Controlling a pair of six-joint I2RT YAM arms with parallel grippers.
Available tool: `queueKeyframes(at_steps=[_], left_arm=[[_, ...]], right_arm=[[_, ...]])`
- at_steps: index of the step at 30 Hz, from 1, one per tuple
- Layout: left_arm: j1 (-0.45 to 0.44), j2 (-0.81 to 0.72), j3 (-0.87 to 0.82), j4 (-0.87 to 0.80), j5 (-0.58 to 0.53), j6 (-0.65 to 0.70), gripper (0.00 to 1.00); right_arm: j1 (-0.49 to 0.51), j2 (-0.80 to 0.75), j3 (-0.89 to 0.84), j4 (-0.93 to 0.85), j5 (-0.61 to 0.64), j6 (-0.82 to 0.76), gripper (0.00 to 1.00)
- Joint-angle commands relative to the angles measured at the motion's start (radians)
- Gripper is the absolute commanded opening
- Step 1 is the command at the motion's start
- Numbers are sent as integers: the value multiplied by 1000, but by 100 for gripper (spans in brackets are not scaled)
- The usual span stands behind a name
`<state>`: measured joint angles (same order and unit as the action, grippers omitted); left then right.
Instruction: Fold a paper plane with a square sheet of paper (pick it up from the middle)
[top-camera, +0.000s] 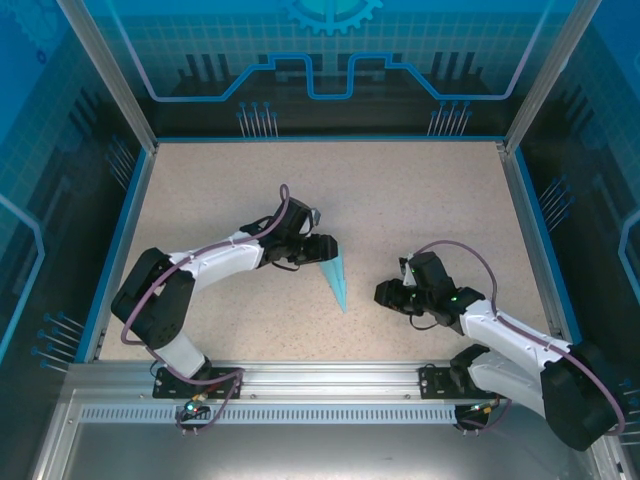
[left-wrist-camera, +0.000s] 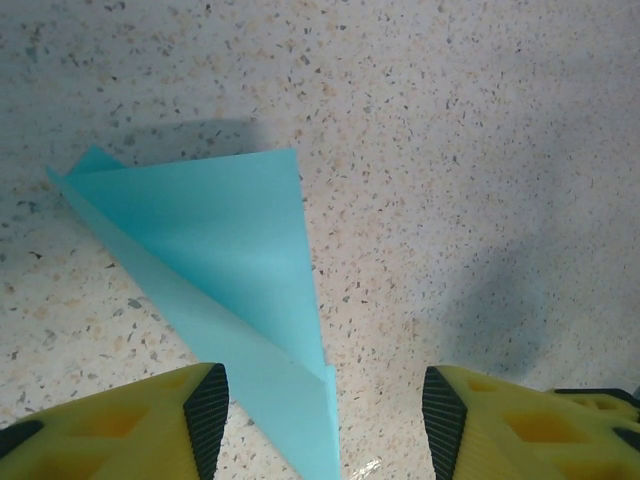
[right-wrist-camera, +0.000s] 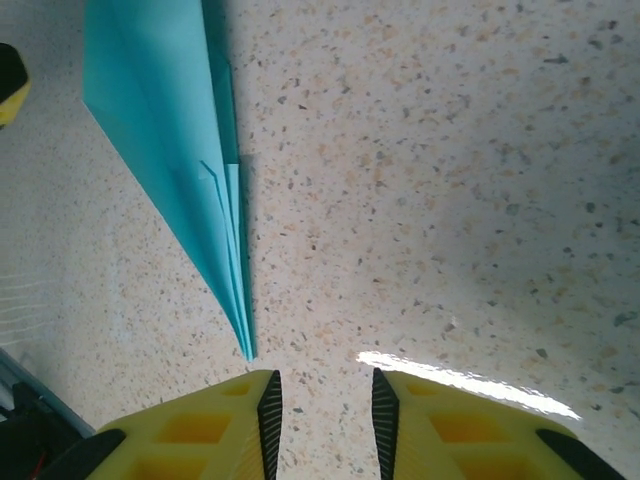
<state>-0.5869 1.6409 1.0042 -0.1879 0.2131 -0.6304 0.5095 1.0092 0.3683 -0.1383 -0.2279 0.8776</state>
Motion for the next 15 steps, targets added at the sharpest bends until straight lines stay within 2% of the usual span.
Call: queueKeyframes(at_steps=[1, 4, 11, 15], left_arm=[[-9, -15, -16, -30, -18, -31, 58], [-11, -13, -10, -28, -14, -30, 58], [-11, -27, -9, -55, -33, -46, 59], [-12, -40, -16, -74, -55, -97, 63]], right_arm=[[-6, 13, 25, 83, -70, -17, 31], [16, 32, 48, 129, -100, -23, 30], [58, 96, 95, 110, -55, -28, 30], [81, 118, 102, 112, -40, -23, 31]])
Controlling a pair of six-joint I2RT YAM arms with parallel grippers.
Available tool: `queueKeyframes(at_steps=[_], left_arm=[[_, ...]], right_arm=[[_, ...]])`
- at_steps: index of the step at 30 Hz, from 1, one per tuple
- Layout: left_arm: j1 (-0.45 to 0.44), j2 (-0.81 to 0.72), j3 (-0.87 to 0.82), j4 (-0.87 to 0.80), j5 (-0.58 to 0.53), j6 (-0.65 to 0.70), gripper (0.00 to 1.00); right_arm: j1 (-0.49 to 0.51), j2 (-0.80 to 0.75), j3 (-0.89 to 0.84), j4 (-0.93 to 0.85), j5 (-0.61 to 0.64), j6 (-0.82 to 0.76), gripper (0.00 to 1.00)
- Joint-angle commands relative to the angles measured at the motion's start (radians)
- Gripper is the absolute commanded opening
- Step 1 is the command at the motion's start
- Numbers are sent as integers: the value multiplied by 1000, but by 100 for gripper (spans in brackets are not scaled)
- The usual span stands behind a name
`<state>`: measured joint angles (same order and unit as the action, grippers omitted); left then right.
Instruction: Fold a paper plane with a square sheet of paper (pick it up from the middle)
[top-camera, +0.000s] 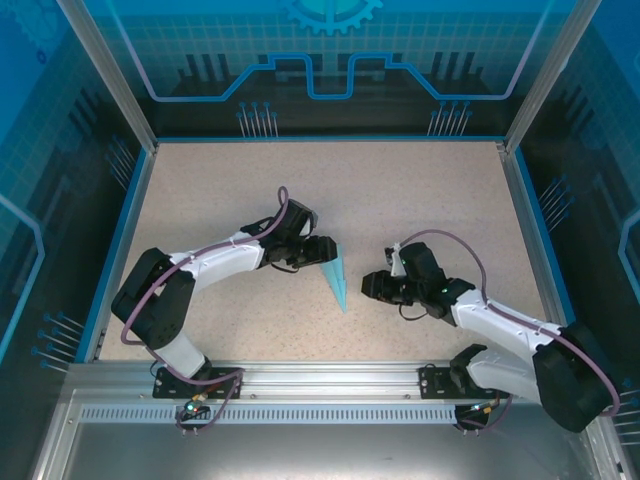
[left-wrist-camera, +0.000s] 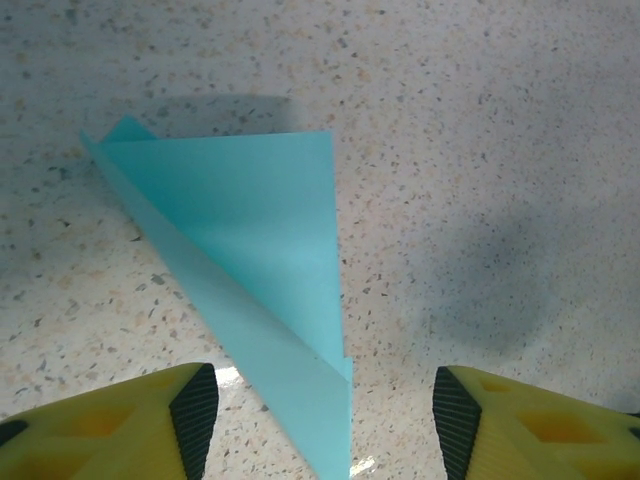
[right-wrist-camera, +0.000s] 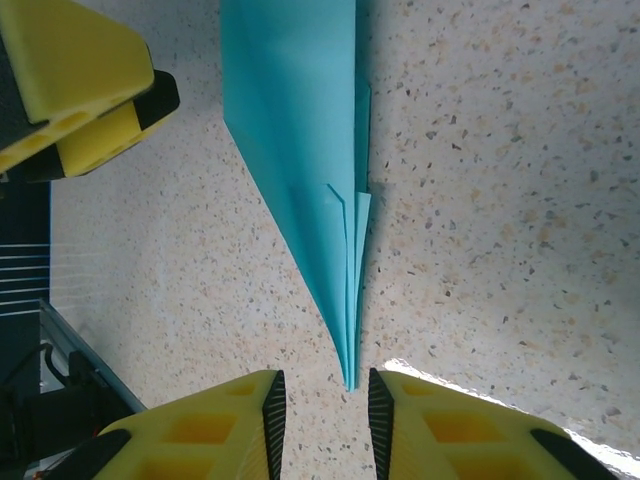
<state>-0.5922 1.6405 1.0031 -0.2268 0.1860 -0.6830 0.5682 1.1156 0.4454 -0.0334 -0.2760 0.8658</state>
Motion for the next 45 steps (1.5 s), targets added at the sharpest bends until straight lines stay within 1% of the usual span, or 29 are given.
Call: queueKeyframes(at_steps=[1, 5, 9, 13, 17, 22, 24, 28, 37, 45], left_arm=[[-7, -44, -19, -30, -25, -55, 63], [-6, -45, -11, -45, -24, -72, 64], [-8, -50, -23, -27, 1, -95, 64], [-18, -43, -1, -86, -26, -132, 65], [-37, -9, 37, -141, -48, -166, 65], [-60, 73, 98, -179, -58, -185, 64], [-67, 99, 111, -172, -44, -176, 61], [-67, 123, 120, -177, -40, -168, 52], [-67, 72, 84, -181, -61, -148, 24], [-63, 32, 35, -175, -74, -127, 6]], right_arm=[[24, 12, 28, 6, 9, -11, 31], [39, 24, 38, 18, 5, -20, 32], [42, 72, 60, 19, 8, -22, 32], [44, 122, 67, 52, 6, -6, 31], [45, 150, 71, 67, 17, 8, 30], [48, 174, 82, 72, 9, 7, 30], [50, 180, 84, 72, 7, 5, 30], [55, 189, 85, 72, 11, 9, 30], [56, 229, 111, 80, 1, 4, 30], [55, 318, 158, 118, -38, -5, 33]])
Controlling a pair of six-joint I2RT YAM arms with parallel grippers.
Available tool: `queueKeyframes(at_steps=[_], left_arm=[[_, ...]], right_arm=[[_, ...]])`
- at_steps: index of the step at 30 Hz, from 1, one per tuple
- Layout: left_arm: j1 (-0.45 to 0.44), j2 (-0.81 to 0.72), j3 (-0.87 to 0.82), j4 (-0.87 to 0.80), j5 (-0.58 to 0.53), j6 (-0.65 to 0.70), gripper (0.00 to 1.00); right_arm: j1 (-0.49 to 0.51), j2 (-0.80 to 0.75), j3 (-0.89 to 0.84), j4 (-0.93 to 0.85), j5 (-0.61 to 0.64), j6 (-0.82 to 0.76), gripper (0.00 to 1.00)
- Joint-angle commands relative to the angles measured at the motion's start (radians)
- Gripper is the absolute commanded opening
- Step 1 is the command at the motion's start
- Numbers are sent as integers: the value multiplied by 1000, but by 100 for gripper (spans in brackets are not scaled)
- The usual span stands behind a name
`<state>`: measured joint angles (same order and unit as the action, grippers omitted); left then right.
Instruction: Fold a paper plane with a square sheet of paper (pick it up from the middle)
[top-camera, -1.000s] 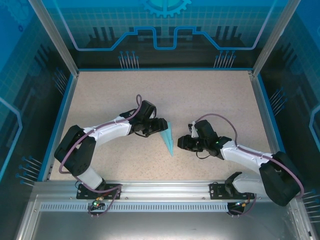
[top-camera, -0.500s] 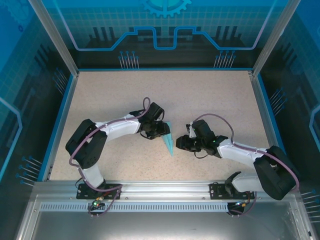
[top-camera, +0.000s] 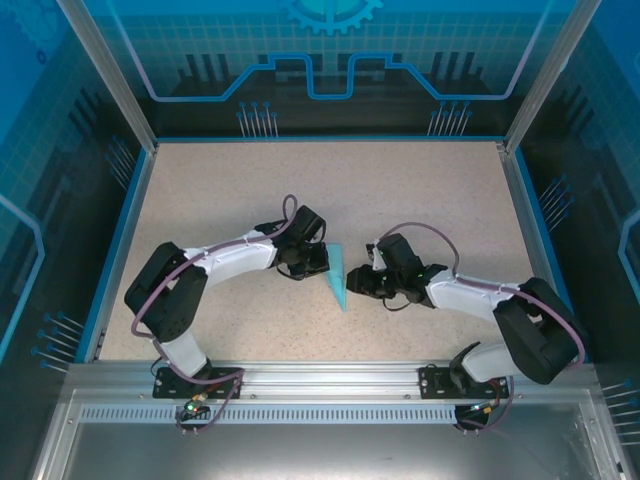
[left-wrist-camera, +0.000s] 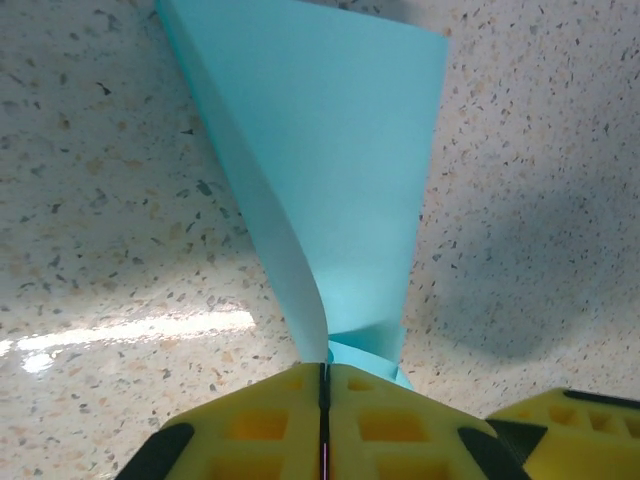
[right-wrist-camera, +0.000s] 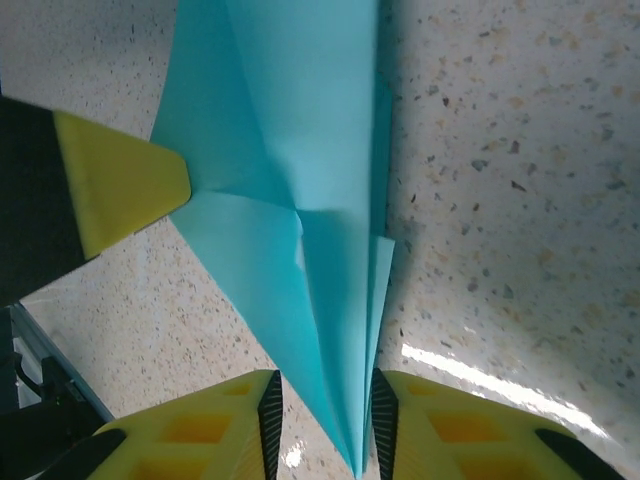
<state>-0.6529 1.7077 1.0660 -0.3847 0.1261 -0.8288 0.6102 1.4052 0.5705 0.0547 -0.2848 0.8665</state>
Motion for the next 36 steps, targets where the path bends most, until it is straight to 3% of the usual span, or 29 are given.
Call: queueKeyframes(at_steps=[1, 11, 23, 36], left_arm=[[1, -39, -34, -17, -14, 23, 5], [16, -57, -75, -4, -13, 55, 5], [23, -57, -83, -4, -17, 62, 6], [22, -62, -87, -3, -15, 62, 6]], right_arm=[[14, 42, 42, 32, -33, -7, 35], [14, 177, 109, 52, -61, -21, 53], [39, 236, 137, 91, -102, -15, 49], [106, 216, 203, -68, 32, -62, 44]])
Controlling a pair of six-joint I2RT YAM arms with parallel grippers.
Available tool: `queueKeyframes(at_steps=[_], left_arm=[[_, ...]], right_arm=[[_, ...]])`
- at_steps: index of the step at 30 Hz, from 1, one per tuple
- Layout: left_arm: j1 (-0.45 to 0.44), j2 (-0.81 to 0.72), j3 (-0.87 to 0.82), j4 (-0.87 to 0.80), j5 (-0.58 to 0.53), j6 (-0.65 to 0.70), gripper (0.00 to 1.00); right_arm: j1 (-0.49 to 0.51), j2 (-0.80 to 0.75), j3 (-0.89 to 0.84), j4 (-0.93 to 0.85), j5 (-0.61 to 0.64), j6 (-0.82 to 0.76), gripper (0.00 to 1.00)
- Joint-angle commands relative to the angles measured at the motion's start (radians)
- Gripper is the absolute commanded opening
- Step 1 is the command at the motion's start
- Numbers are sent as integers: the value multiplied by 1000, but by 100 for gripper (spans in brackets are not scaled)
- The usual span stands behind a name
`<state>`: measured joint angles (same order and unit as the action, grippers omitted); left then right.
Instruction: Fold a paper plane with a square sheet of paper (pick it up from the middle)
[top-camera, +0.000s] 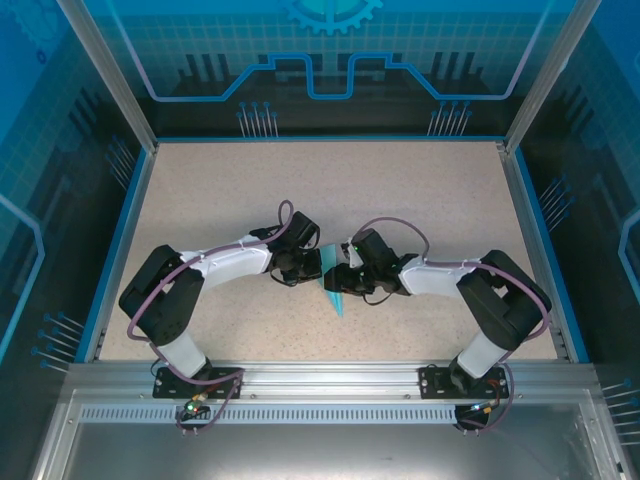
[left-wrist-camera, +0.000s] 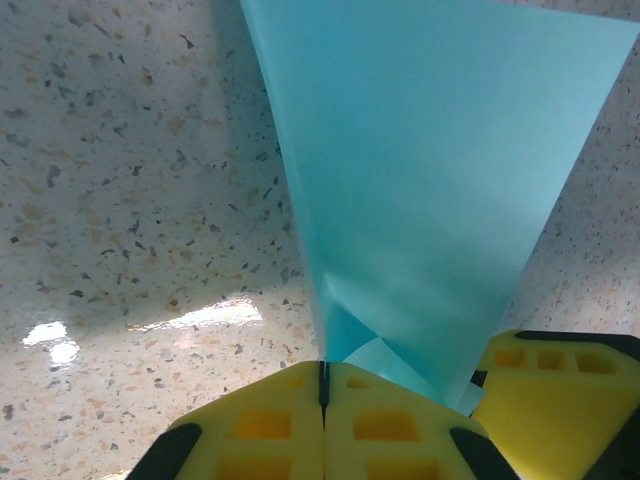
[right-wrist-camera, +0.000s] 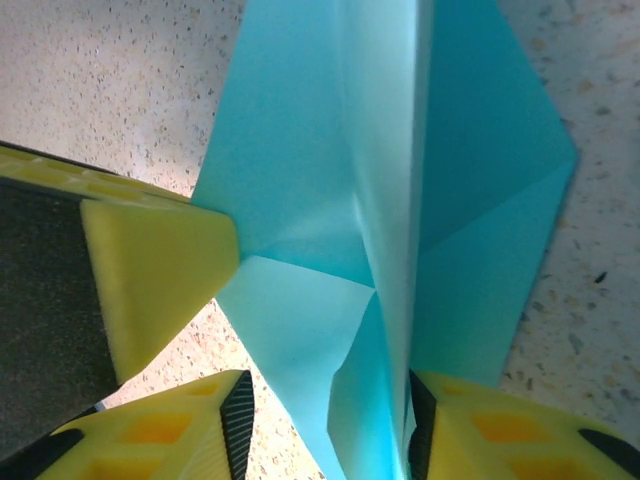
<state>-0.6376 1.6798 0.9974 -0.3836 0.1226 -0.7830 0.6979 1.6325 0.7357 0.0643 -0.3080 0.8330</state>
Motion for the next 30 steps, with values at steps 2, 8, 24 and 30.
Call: queueKeyframes(at_steps=[2, 8, 24, 30], left_arm=[[7, -37, -20, 0, -10, 14, 6], [7, -35, -20, -1, -9, 14, 6], [7, -35, -20, 3, -8, 12, 6], [8, -43, -22, 7, -8, 12, 7]], right_arm=[[29, -8, 52, -114, 103, -34, 43], [59, 21, 100, -166, 148, -70, 37], [98, 87, 187, -264, 222, -98, 29], [98, 105, 196, -275, 231, -97, 25]])
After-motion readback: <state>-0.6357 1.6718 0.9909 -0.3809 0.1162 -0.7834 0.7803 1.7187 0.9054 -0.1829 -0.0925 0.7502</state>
